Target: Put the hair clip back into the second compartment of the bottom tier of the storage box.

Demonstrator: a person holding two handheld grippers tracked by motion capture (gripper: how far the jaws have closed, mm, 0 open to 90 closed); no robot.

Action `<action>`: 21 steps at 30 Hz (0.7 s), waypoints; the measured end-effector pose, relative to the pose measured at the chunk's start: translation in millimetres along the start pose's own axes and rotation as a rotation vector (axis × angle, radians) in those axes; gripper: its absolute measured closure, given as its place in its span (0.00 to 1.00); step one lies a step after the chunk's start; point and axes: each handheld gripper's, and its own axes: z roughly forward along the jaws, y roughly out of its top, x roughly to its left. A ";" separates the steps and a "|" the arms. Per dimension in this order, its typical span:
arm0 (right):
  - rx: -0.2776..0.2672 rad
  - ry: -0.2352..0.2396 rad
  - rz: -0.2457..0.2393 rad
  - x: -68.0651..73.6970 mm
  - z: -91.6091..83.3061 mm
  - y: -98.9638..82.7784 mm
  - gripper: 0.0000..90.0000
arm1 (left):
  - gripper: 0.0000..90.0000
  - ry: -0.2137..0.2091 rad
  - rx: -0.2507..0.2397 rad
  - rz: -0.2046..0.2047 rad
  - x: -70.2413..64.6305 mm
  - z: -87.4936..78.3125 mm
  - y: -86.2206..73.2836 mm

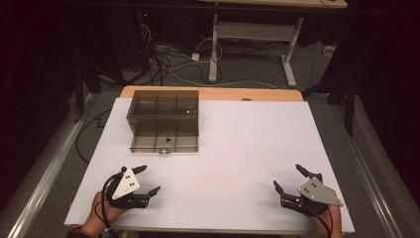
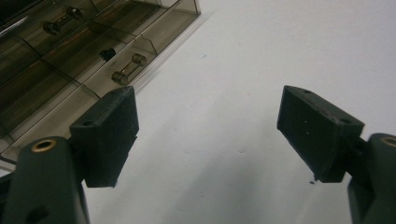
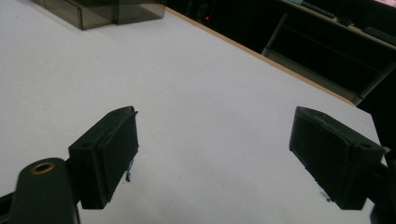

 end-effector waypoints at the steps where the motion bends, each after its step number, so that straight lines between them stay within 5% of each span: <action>1: 0.003 -0.004 0.008 0.4 -1.1 -2.1 0.18 | 0.22 -0.001 0.000 0.004 -0.3 -0.1 -0.1; 21: -0.030 0.007 0.014 10.2 -5.7 -4.4 0.18 | 0.22 -0.001 -0.009 0.016 -0.7 -3.5 -2.0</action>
